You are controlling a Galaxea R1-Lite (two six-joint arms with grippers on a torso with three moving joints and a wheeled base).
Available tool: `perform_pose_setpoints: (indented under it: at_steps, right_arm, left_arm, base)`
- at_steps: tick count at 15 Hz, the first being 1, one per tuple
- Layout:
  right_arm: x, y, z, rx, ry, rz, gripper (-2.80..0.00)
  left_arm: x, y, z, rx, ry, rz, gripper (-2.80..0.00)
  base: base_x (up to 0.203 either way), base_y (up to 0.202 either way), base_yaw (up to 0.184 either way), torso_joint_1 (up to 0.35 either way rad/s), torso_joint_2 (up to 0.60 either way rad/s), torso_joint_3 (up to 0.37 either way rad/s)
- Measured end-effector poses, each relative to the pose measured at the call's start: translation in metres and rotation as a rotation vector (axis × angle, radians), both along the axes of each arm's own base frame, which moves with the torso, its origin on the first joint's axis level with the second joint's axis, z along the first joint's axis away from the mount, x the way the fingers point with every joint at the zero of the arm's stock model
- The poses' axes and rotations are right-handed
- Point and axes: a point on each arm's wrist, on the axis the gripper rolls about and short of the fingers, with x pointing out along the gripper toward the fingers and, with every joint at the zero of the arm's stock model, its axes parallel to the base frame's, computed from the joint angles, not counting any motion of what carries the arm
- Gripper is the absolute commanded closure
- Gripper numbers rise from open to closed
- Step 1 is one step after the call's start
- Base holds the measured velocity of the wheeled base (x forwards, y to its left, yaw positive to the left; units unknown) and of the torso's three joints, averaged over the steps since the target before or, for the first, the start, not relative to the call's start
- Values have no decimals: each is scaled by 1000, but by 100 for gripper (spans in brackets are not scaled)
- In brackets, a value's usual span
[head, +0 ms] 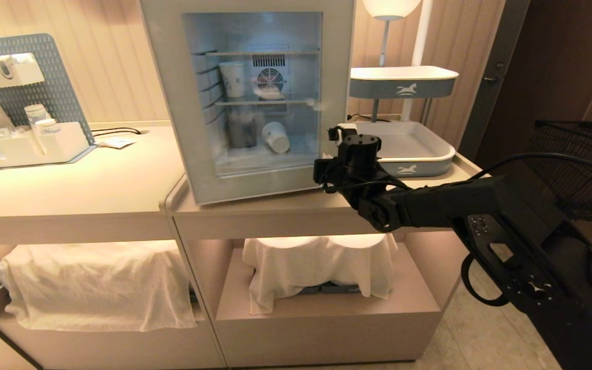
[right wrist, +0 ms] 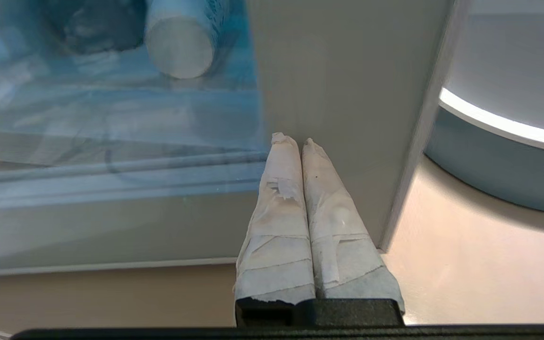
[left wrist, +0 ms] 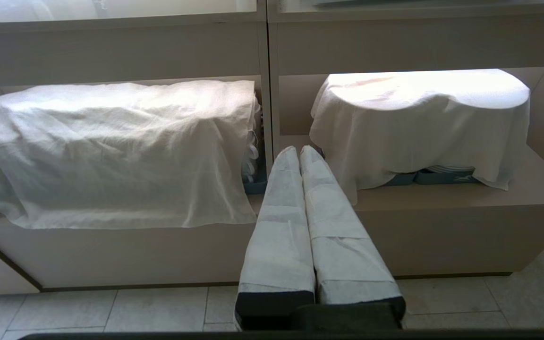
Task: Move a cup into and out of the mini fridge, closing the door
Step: Close the freezer door
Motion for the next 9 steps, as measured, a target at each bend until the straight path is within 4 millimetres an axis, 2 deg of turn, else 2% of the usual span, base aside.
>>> perform_pose_setpoints:
  at_steps: [5, 9]
  right_arm:
    - [9, -9, -18, -16, 30, -26, 0]
    - [6, -14, -11, -22, 42, -30, 0]
  left_arm:
    - [0, 0, 0, 0, 0, 0, 0]
    - [0, 0, 0, 0, 0, -1, 0]
  base:
    - [0, 0, 0, 0, 0, 0]
    - [0, 0, 0, 0, 0, 0]
